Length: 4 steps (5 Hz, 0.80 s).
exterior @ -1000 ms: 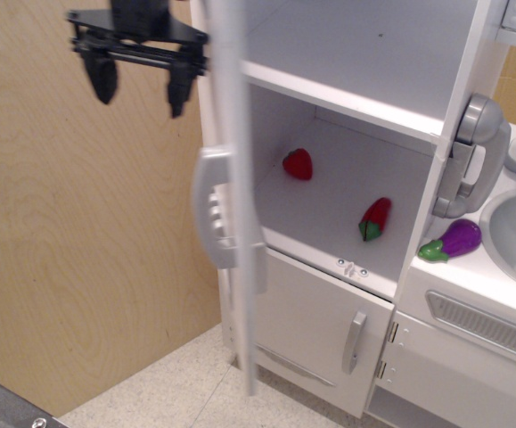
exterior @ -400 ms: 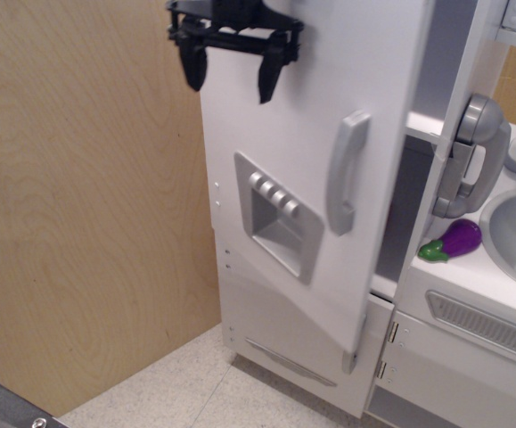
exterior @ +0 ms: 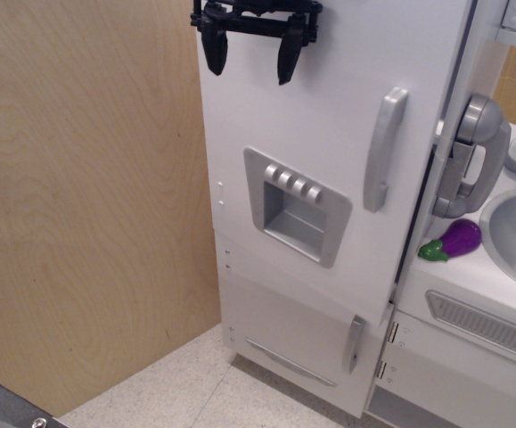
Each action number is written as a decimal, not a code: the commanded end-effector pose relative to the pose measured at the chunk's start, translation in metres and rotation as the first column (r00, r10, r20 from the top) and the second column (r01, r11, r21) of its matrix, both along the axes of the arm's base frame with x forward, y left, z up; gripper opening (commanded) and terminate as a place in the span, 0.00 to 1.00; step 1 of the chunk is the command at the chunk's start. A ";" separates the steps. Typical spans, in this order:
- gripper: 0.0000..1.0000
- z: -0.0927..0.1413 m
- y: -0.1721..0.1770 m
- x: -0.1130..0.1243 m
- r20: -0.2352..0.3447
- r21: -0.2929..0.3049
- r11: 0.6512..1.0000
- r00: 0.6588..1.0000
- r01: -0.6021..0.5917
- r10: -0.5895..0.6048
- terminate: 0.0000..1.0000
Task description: Close fridge
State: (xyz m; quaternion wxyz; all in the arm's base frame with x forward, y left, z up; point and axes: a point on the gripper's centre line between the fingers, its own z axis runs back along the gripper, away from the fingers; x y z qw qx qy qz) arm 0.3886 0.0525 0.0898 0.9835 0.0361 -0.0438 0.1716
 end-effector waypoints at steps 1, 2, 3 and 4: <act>1.00 0.024 0.003 0.004 0.093 0.016 1.000 0.996 -0.004 0.003 0.00; 1.00 0.024 0.002 0.005 0.097 0.007 1.000 0.995 -0.013 0.012 0.00; 1.00 0.023 0.001 0.015 0.105 -0.004 0.999 0.994 -0.040 0.040 0.00; 1.00 0.020 0.002 0.021 0.114 0.002 0.998 0.992 -0.055 0.054 0.00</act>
